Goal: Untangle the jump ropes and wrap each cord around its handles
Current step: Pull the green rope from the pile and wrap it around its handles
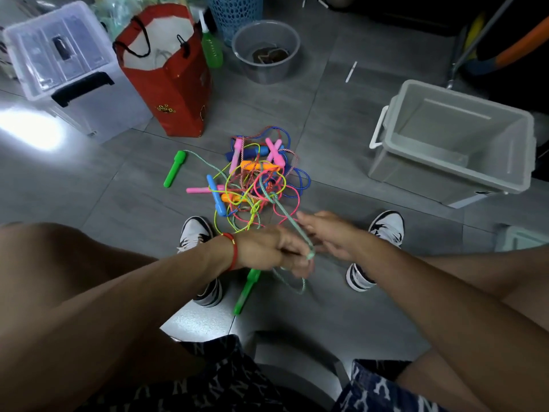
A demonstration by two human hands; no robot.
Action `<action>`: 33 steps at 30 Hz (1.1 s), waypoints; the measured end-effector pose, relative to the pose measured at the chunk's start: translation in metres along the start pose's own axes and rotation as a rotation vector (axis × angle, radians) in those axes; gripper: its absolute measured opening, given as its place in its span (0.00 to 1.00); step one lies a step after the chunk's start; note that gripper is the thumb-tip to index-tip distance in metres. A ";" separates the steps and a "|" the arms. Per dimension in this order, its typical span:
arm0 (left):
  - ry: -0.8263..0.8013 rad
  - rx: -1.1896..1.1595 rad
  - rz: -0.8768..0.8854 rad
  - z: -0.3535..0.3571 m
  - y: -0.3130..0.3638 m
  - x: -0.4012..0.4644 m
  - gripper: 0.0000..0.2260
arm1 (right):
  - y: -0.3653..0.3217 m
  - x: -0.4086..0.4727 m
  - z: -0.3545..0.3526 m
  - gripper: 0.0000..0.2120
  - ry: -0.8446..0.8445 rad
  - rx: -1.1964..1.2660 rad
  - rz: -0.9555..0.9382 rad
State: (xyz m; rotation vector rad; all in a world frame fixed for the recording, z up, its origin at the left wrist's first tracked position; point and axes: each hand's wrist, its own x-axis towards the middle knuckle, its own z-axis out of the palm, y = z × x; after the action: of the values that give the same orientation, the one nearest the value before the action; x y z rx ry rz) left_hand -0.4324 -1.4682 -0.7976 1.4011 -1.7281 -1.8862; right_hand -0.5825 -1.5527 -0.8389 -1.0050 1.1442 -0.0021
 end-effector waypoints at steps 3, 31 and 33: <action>-0.005 -0.041 -0.139 0.003 -0.015 -0.003 0.08 | -0.008 0.003 0.008 0.10 0.002 0.232 -0.014; 0.551 -0.541 -0.426 -0.033 -0.041 0.014 0.12 | -0.040 0.023 0.004 0.12 -0.026 -0.371 -0.307; 0.539 -0.770 -0.491 -0.047 -0.040 0.021 0.17 | -0.042 0.012 0.003 0.11 -0.078 -0.445 -0.395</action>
State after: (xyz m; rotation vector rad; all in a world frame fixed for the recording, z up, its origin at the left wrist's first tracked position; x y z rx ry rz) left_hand -0.3920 -1.5022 -0.8358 1.8122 -0.3538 -1.8141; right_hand -0.5552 -1.5804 -0.8200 -1.6029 0.8744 -0.0245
